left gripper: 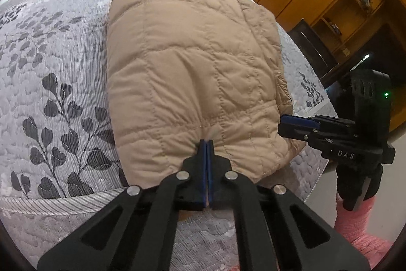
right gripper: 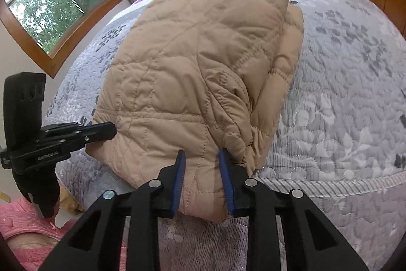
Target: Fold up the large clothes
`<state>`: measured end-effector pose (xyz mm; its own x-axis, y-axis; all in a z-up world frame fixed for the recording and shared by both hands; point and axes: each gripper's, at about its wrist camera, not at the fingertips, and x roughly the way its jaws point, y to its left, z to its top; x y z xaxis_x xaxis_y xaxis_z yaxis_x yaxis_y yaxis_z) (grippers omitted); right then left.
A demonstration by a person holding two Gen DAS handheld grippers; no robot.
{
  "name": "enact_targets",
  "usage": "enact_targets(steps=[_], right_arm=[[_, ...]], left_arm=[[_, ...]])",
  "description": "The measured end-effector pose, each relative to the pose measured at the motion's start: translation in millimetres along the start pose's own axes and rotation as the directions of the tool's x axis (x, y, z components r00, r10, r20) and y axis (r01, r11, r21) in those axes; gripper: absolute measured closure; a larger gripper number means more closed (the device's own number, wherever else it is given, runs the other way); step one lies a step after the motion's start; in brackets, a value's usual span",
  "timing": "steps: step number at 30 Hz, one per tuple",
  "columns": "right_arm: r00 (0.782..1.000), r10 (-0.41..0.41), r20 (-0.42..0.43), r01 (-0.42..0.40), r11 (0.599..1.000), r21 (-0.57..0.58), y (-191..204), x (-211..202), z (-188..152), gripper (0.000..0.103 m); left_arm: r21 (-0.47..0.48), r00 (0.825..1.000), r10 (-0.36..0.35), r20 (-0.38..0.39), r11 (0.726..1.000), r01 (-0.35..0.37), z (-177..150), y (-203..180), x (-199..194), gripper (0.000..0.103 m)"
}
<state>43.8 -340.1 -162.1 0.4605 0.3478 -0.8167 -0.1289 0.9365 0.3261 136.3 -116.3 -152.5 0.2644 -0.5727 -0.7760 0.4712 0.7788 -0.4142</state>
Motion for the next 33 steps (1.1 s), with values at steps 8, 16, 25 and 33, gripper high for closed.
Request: enact_targets(steps=[8, 16, 25, 33], right_arm=[[1.0, -0.011, -0.004, 0.011, 1.0, -0.005, 1.7, 12.8, -1.9, 0.078], [1.0, 0.003, 0.02, -0.002, 0.999, -0.033, 7.2, -9.7, 7.3, 0.076], [0.993, -0.027, 0.116, 0.033, 0.999, -0.044, 11.2, -36.1, 65.5, 0.076], [0.993, -0.059, 0.106, 0.059, 0.998, 0.007, -14.3, -5.8, 130.1, 0.076]], left_arm=[[0.037, 0.999, 0.04, 0.011, 0.998, -0.041, -2.0, -0.3, 11.0, 0.102], [0.043, 0.999, 0.016, 0.044, 0.999, -0.018, 5.6, -7.3, -16.1, 0.101], [0.048, 0.987, 0.068, 0.147, 0.996, -0.076, 50.1, -7.1, -43.0, 0.101], [0.032, 0.986, 0.108, 0.128, 0.993, -0.113, 110.7, 4.1, -15.9, 0.101]])
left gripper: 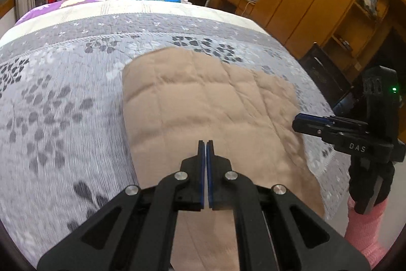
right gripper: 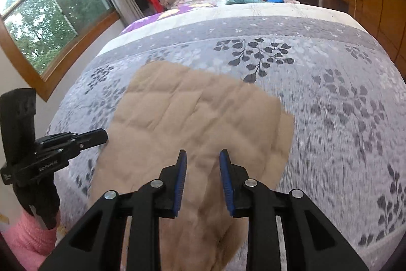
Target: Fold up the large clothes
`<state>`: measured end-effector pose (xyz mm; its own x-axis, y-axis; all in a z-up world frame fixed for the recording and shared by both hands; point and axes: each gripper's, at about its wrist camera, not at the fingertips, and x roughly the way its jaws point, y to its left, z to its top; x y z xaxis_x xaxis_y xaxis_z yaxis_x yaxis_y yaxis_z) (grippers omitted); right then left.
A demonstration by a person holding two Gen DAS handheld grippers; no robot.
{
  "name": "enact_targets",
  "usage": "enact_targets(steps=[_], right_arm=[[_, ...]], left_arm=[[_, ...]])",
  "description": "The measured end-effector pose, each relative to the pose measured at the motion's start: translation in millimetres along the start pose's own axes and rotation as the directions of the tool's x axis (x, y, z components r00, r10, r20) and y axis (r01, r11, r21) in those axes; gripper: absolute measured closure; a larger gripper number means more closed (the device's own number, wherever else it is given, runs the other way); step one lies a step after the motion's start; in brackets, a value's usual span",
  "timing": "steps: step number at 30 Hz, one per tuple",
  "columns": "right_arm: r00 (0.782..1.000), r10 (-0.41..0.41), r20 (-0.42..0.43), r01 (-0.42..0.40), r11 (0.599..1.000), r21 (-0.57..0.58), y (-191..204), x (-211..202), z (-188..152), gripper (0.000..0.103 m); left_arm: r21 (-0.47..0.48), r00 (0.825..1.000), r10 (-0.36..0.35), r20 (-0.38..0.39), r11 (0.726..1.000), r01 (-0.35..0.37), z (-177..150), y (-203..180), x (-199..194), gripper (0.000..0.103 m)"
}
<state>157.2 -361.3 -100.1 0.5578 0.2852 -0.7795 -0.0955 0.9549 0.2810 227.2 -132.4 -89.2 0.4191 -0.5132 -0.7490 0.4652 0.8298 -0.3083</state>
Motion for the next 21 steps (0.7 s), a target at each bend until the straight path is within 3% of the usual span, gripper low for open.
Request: enact_targets(steps=[4, 10, 21], right_arm=[[0.999, -0.02, -0.03, 0.02, 1.0, 0.021, -8.8, 22.0, 6.4, 0.076], [0.998, -0.006, -0.067, 0.01, 0.998, 0.061, -23.2, 47.8, 0.6, 0.076], [0.998, -0.021, -0.064, 0.024, 0.999, 0.039, -25.6, 65.0, -10.4, 0.077]], left_arm=[[-0.016, 1.0, 0.0, -0.026, 1.0, -0.001, 13.3, 12.1, 22.0, 0.101], [0.006, 0.998, 0.014, -0.065, 1.0, -0.014, 8.2, 19.9, 47.8, 0.101], [0.039, 0.997, 0.015, -0.071, 0.999, -0.012, 0.9, 23.6, 60.7, 0.101]])
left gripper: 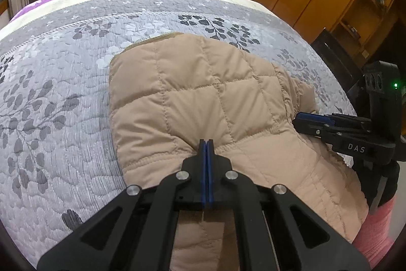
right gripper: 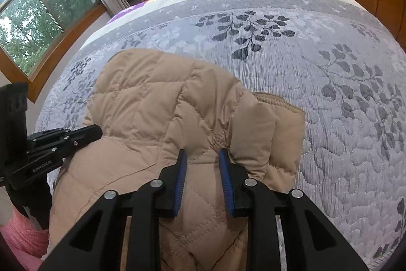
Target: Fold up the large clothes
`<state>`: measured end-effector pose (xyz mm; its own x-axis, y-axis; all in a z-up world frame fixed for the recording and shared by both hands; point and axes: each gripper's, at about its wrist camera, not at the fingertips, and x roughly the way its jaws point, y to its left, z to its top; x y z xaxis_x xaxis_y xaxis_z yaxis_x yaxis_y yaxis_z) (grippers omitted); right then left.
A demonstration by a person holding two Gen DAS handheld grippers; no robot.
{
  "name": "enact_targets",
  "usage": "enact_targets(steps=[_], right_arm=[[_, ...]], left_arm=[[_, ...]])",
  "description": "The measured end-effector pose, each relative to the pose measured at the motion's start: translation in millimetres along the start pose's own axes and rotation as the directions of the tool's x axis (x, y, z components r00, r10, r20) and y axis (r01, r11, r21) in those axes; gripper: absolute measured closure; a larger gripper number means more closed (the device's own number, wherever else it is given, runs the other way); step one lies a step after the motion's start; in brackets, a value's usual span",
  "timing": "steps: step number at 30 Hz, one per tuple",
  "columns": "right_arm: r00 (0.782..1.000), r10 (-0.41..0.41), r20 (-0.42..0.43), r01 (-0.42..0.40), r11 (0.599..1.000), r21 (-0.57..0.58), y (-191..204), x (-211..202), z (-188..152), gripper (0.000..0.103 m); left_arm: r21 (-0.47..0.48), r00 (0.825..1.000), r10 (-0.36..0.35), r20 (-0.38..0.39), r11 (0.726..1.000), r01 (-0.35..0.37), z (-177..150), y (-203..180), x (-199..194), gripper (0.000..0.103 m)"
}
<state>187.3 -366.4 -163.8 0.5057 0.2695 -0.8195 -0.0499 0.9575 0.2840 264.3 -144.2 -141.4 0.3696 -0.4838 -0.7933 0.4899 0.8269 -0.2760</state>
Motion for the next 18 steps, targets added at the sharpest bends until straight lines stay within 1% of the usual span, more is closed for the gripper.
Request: enact_targets(steps=[5, 9, 15, 18], right_arm=[[1.0, -0.014, 0.002, 0.014, 1.0, -0.014, 1.9, 3.7, -2.1, 0.077], [1.0, -0.005, 0.003, 0.005, 1.0, -0.007, 0.3, 5.5, -2.5, 0.077], [1.0, -0.002, 0.004, 0.002, 1.0, -0.001, -1.8, 9.0, -3.4, 0.077], [1.0, -0.011, 0.004, 0.011, 1.0, 0.0, -0.2, 9.6, -3.6, 0.077]], left_arm=[[0.009, 1.0, 0.0, -0.002, 1.0, 0.0, -0.9, 0.6, 3.8, 0.101], [0.012, 1.0, 0.001, -0.002, 1.0, -0.001, -1.3, 0.0, 5.9, 0.101], [-0.005, 1.0, -0.018, -0.008, 1.0, 0.018, -1.8, 3.6, 10.7, 0.101], [0.003, 1.0, -0.004, 0.0, 1.0, 0.004, -3.0, 2.1, 12.2, 0.101]])
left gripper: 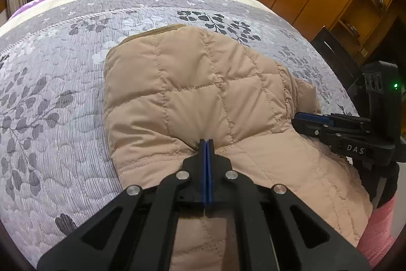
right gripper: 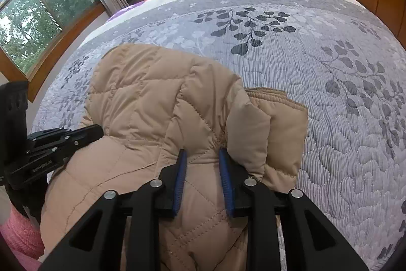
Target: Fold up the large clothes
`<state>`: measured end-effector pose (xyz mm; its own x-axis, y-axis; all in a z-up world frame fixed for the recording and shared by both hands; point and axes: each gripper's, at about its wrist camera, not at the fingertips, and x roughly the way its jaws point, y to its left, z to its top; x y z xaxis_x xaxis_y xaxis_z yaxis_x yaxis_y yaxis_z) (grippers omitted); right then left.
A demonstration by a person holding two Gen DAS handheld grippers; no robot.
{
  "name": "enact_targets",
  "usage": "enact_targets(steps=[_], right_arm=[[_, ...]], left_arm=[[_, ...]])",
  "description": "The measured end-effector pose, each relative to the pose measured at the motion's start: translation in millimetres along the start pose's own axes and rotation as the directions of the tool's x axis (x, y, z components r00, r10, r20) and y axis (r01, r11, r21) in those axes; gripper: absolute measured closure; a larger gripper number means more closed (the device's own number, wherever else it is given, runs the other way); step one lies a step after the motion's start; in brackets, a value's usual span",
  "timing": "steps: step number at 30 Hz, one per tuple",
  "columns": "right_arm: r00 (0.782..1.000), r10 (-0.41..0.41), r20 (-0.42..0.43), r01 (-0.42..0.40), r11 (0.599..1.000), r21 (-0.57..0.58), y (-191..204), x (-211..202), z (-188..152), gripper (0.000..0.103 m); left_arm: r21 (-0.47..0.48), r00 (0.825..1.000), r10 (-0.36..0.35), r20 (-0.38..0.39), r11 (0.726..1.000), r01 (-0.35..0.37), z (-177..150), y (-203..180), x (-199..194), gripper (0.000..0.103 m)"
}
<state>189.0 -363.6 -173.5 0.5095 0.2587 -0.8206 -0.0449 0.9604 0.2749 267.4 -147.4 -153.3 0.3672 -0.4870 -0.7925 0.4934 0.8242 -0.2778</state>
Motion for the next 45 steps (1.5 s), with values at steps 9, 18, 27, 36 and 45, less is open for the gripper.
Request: enact_targets(steps=[9, 18, 27, 36, 45], right_arm=[[1.0, -0.002, 0.018, 0.002, 1.0, 0.024, 5.2, -23.9, 2.7, 0.071], [0.99, 0.074, 0.116, -0.08, 0.995, 0.053, 0.2, -86.1, -21.8, 0.032], [0.954, 0.278, 0.11, -0.296, 0.927, 0.232, -52.8, -96.8, -69.6, 0.012], [0.886, 0.454, 0.094, -0.455, 0.812, 0.365, -69.9, -53.2, -92.7, 0.01], [0.864, 0.498, 0.074, -0.485, 0.781, 0.393, -67.1, -26.7, -96.5, 0.009]], left_arm=[[-0.044, 1.0, -0.014, 0.008, 0.999, 0.014, 1.2, 2.0, -20.0, 0.101], [-0.066, 0.997, 0.0, 0.073, 0.998, 0.004, -26.6, 15.1, -81.4, 0.068], [-0.215, 0.984, -0.17, 0.06, 0.96, 0.179, -66.6, 58.7, -94.3, 0.048], [-0.301, 0.946, -0.325, 0.006, 0.901, 0.312, -77.0, 65.8, -58.2, 0.041], [-0.333, 0.933, -0.359, 0.008, 0.879, 0.341, -77.4, 72.1, -43.9, 0.033]])
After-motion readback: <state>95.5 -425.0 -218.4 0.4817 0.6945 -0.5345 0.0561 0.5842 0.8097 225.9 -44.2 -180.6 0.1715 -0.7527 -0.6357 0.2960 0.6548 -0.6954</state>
